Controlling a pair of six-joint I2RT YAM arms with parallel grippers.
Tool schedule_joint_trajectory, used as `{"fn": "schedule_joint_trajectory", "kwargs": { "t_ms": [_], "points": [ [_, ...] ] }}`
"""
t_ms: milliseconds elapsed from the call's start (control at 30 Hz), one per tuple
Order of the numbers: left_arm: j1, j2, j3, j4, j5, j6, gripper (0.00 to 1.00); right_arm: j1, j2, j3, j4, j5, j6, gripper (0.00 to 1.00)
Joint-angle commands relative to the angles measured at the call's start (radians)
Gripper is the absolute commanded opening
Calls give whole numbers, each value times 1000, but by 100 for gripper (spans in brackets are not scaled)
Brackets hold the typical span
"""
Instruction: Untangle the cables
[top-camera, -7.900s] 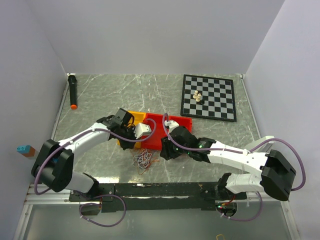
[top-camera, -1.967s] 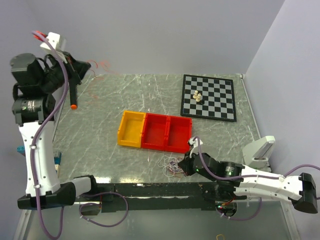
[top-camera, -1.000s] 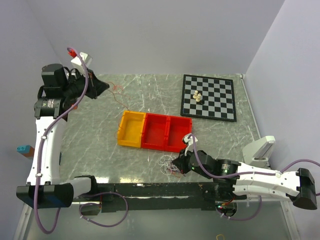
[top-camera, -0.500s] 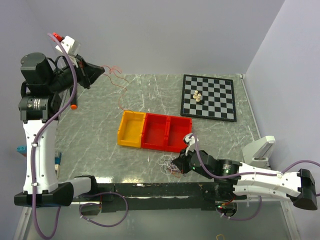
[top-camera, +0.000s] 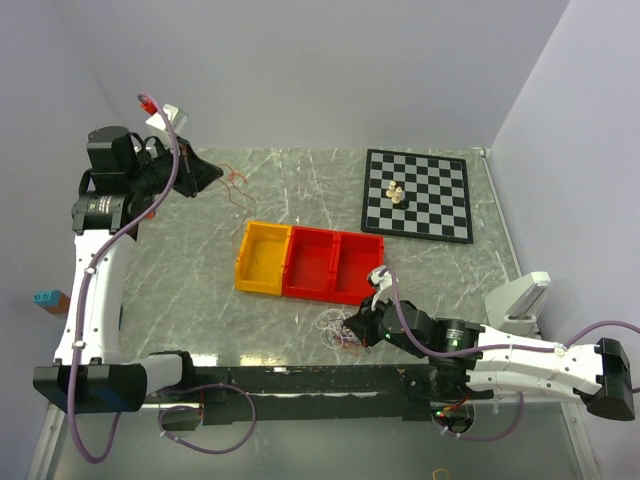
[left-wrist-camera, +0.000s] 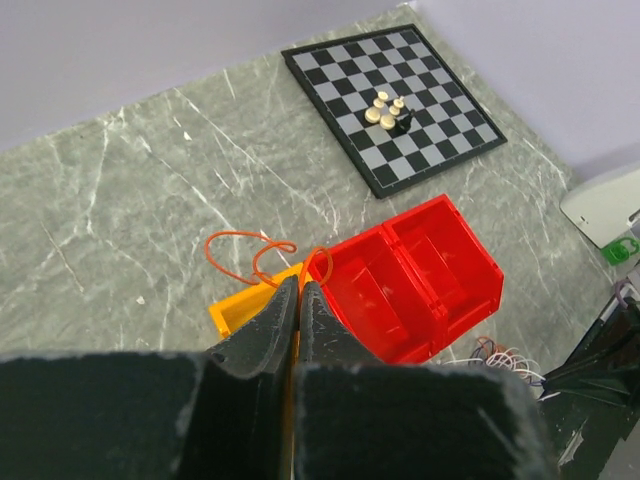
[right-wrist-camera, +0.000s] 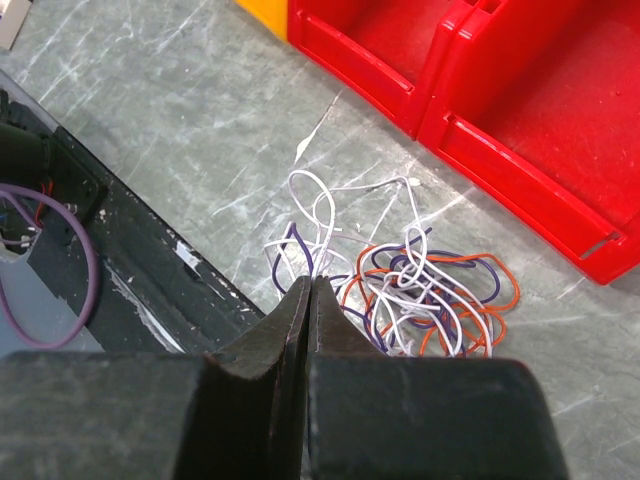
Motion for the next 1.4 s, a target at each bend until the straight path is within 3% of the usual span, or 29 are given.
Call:
{"fn": "schedule_joint_trajectory", "kwargs": {
  "t_ms": [0, 767, 1367],
  "points": [
    [-15, -13, -12, 71, 12, -11, 1, 7, 1, -2, 48, 11, 12, 0],
    [-80, 31, 141, 54, 19, -40, 1, 10, -13, -14, 59, 14, 15, 0],
    [-110, -21, -184, 124, -79, 33, 1, 8, -13, 0, 55, 11, 6, 0]
  ]
}}
